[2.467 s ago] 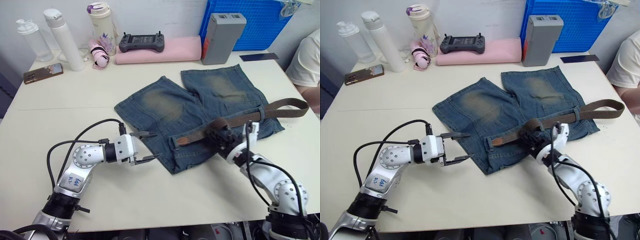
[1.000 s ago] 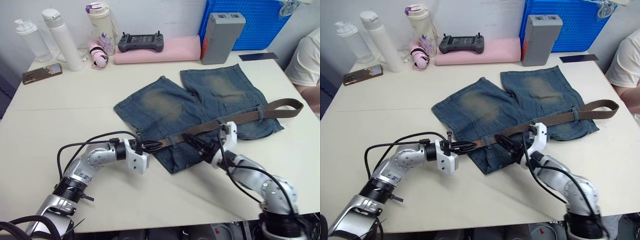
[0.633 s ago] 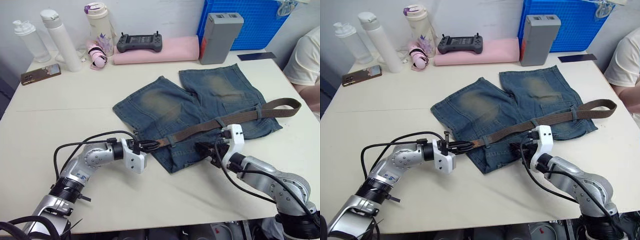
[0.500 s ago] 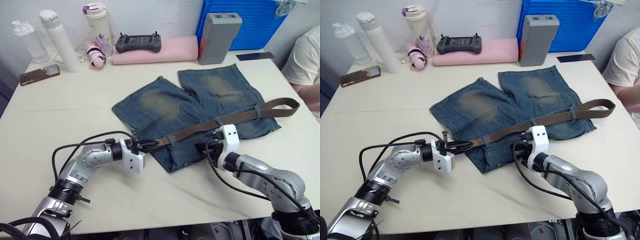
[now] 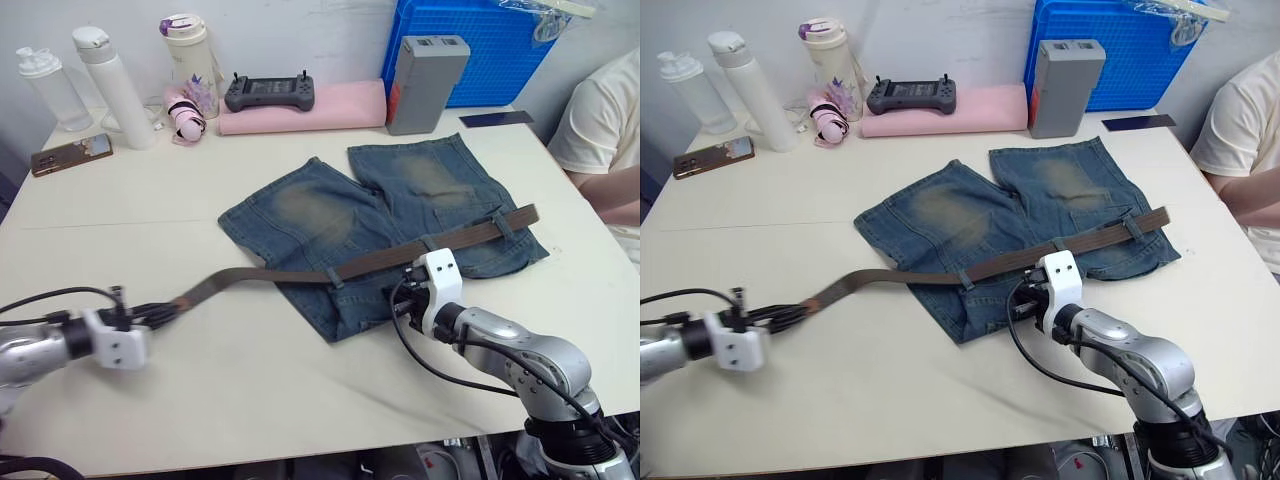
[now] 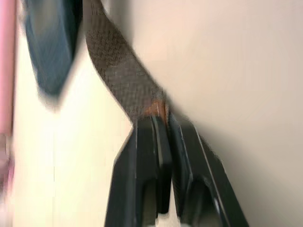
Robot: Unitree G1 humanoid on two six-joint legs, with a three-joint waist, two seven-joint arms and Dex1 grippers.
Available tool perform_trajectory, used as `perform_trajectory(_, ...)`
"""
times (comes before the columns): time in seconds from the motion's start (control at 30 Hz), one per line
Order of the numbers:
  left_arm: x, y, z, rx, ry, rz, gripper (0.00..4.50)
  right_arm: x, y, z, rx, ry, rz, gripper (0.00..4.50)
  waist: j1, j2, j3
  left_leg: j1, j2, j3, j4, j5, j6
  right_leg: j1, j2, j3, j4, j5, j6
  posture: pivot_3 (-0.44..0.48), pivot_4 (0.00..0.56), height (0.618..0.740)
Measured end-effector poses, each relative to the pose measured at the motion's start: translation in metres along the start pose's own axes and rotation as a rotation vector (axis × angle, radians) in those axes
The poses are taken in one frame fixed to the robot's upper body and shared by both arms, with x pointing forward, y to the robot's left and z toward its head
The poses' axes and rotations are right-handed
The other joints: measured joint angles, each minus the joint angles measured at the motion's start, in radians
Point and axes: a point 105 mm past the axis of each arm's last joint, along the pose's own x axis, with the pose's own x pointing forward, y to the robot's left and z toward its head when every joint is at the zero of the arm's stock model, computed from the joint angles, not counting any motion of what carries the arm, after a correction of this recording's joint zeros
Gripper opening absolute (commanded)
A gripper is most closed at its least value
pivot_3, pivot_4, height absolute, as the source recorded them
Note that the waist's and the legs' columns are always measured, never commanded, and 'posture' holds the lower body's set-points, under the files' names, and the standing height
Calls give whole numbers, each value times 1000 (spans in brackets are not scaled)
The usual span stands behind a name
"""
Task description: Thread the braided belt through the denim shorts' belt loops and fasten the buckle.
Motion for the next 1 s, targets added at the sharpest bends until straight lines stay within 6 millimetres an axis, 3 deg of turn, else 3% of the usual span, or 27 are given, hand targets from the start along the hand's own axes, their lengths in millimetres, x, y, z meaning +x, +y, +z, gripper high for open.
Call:
perform_trajectory(0.07,-11,0,-12,-23,57,10,0,0,0,0,-5,-2,-3,57,1,0,0,0,0,0,0,0,0,0,0,0,0,0,0,0,150,705)
perform_trajectory(0.17,-11,0,-14,-47,54,40,1222,0,-1,-1,-9,4,-4,0,1,0,0,0,0,1,0,-1,0,0,0,0,1,0,0,0,150,705)
perform_trajectory(0.4,8,18,7,-79,-57,80,4267,0,-1,-1,-9,10,-4,0,1,-3,-2,0,0,1,0,-1,0,0,0,0,1,0,0,0,150,705)
perform_trajectory(0.6,39,49,53,-257,-262,84,4414,1,0,0,-6,5,8,0,1,-3,-2,0,1,0,0,-1,0,0,0,0,1,0,0,0,150,705)
perform_trajectory(0.67,53,62,81,-350,-376,52,4500,0,-1,3,-10,-2,13,686,-2,-4,-2,-1,1,0,1,-1,-1,0,1,0,1,0,0,0,150,705)
perform_trajectory(0.7,57,67,93,-384,-423,37,4500,-1,-1,5,-11,-6,20,821,-1,-4,-2,-1,0,0,1,-1,-1,0,1,0,0,0,0,0,150,705)
perform_trajectory(0.8,67,74,123,-449,-529,-21,4500,-3,2,9,-5,-19,50,2168,1,1,1,-1,-1,1,1,-1,0,0,1,1,0,0,0,0,150,705)
perform_trajectory(0.9,88,75,182,-553,-736,-167,4500,-14,2,16,54,-33,119,3461,8,7,4,-2,-1,0,1,-1,-1,-1,1,0,0,0,0,0,150,705)
perform_trajectory(0.97,98,70,203,-614,-795,-237,4500,-22,1,22,55,-46,145,4447,8,9,5,-4,-3,0,1,-1,0,-1,2,0,-2,0,0,0,150,705)
perform_trajectory(1.0,100,69,205,-619,-802,-246,4500,-24,0,23,50,-46,146,4447,8,9,5,-4,-3,0,1,-1,0,-1,2,0,-2,0,0,0,150,705)
